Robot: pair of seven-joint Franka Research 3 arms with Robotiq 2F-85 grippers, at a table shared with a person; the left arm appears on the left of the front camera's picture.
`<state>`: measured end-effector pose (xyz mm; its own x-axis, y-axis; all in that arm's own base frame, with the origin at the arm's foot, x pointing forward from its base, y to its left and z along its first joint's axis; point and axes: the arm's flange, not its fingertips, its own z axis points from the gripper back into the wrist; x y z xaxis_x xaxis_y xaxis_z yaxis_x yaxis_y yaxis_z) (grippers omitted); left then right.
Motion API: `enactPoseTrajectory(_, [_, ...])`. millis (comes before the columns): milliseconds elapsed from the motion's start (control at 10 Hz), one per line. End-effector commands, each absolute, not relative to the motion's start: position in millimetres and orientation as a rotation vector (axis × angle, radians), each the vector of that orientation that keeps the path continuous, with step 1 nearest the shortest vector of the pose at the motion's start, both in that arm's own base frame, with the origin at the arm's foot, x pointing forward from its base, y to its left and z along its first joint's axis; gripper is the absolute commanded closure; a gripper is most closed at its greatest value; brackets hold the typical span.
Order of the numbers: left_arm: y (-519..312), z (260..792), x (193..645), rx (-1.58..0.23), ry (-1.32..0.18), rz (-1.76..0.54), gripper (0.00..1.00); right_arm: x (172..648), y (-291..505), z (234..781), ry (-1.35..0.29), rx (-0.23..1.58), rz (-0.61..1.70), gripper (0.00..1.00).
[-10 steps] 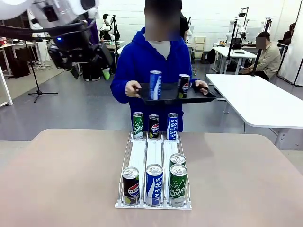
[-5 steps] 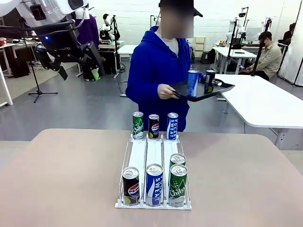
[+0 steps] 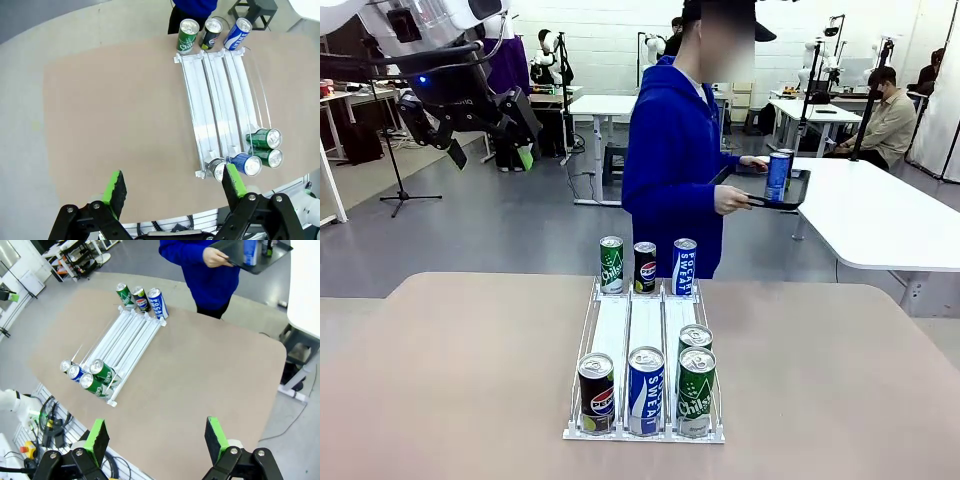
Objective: Retrieve and hand over the desired beverage to the person.
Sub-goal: Place the picked can on the Handle tray extended by the person.
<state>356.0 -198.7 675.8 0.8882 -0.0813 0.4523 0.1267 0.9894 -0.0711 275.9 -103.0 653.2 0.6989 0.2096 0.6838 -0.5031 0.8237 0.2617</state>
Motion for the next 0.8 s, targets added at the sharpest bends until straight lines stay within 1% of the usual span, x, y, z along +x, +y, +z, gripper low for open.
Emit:
enactPoseTrajectory(0, [-198, 678, 356, -0.113, -0.477, -0.115, 0.00, 276, -103, 652, -0.694, 0.474, 0.424, 0.00])
enactPoseTrajectory(200, [-199, 676, 356, -0.100, -0.465, -0.108, 0.00, 276, -103, 652, -0.694, 0.474, 0.424, 0.00])
enactPoseTrajectory(300, [-164, 675, 349, -0.210, -0.397, -0.272, 0.00, 276, -103, 652, -0.694, 0.474, 0.424, 0.00])
enactPoseTrajectory(400, [-136, 674, 345, -0.277, -0.372, -0.395, 0.00, 276, -103, 652, -0.694, 0.474, 0.424, 0.00])
enactPoseTrajectory(500, [-112, 671, 347, -0.346, -0.347, -0.460, 0.00, 276, -103, 652, -0.694, 0.474, 0.424, 0.00])
enactPoseTrajectory(700, [-70, 663, 336, -0.412, -0.366, -0.512, 0.00, 276, -103, 652, -0.694, 0.474, 0.424, 0.00])
